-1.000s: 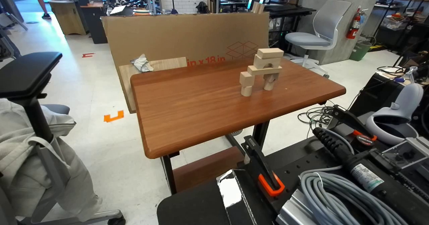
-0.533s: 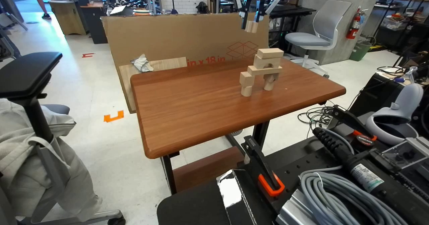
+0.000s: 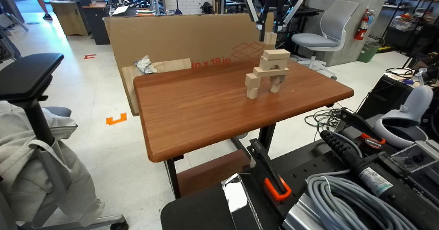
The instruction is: Put the star block on the wooden tower
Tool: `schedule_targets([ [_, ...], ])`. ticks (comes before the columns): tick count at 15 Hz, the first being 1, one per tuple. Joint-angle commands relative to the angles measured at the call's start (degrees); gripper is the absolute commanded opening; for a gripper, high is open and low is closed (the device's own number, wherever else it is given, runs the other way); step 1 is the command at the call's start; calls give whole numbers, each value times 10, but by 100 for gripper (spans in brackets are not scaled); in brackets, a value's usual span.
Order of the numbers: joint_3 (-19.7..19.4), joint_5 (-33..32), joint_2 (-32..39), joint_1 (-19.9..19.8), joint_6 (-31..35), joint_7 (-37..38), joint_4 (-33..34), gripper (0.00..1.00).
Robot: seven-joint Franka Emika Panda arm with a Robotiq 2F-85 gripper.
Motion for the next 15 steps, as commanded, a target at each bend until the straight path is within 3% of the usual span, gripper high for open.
schedule_targets([
  [1, -12, -38, -40, 20, 19, 38, -43, 7],
  [14, -13, -55, -44, 18, 68, 38, -84, 7],
  [15, -14, -56, -44, 19, 67, 39, -84, 53],
])
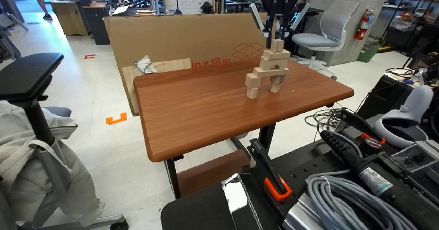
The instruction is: Put the star block on the wooden tower
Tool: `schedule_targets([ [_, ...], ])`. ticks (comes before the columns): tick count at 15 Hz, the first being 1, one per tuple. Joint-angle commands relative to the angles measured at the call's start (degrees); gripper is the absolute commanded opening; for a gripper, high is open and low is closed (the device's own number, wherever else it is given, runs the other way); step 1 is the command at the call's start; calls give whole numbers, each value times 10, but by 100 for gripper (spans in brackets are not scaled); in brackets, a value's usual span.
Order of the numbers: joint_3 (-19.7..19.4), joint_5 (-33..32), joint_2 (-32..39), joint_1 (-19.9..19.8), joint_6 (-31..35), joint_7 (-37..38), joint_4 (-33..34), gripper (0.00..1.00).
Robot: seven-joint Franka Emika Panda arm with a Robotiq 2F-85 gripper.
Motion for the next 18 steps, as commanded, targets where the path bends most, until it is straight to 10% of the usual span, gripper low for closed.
schedule_targets([
  [1, -6, -9, -18, 5, 6, -2, -20, 54],
  [7, -6, -9, -42, 6, 18, 0, -35, 97],
  [18, 1, -12, -75, -1, 0, -35, 4, 100],
])
